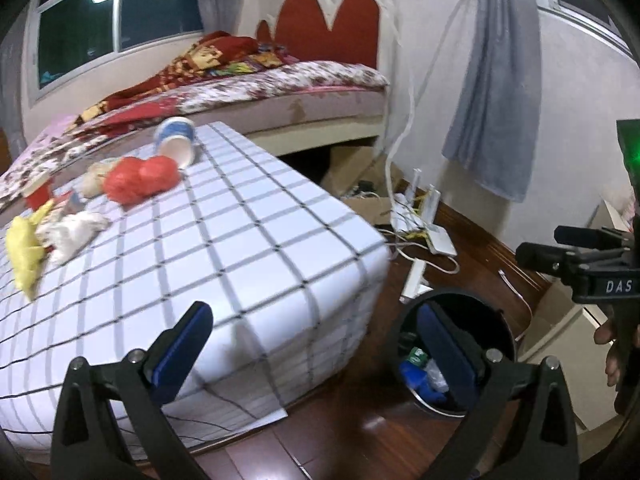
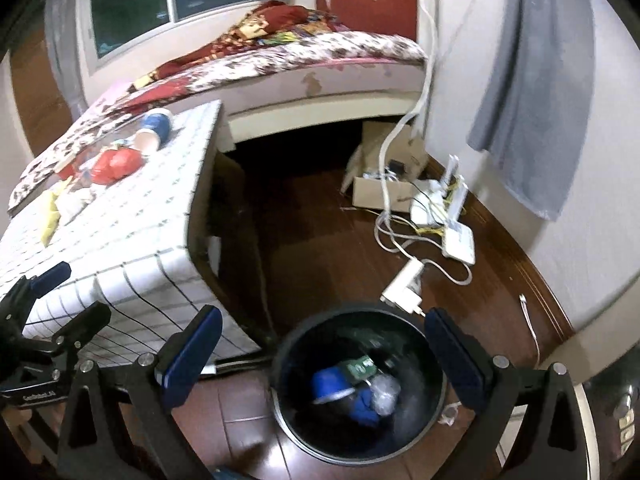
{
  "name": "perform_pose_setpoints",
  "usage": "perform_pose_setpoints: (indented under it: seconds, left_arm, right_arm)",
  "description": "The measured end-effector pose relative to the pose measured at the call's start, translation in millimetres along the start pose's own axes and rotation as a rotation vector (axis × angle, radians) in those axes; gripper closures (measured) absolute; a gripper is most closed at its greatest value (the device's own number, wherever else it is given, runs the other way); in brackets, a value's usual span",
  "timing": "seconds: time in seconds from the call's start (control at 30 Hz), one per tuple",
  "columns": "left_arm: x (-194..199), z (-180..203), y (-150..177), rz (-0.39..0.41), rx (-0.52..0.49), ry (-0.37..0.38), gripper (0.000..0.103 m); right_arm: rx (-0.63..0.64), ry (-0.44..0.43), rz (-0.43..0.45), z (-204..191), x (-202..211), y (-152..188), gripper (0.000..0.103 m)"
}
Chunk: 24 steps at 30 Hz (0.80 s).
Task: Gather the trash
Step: 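Move both grippers back over the table toward the yellow cloth and red bag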
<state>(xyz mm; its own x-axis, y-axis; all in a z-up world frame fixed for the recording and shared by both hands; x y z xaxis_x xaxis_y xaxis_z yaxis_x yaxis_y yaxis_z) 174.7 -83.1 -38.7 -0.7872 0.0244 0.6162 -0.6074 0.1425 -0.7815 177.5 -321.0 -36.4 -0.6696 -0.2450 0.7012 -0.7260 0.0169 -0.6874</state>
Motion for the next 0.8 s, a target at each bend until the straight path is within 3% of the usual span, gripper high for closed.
perform_pose_setpoints:
  seconds: [0.43,0.8]
  left_arm:
    - [12,-111,-5,0.037,0.135,-0.166,0.000]
    - [13,-235,7,0.013,0.270,-0.337,0.000]
  right_arm:
    - [0.157,-0.123,0.021,-109,-35,-41,0.001]
    - [0.280,-0.216,0.057,-207,-75,-71,0.001]
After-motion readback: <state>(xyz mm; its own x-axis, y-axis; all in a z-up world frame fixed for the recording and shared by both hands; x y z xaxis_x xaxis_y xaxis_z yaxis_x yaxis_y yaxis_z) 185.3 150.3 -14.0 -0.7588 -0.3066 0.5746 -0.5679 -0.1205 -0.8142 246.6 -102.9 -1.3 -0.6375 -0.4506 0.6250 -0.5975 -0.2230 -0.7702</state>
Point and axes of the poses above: each gripper's, at about its wrist camera, not at the fingertips, and x roughly against the way its jaws point, z to its right, y to its underside, the point moved 2 cm from there along -x, roughly the way its jaws point, and after that the axes turned 11 degrees about -y, right-handed, at the moved point
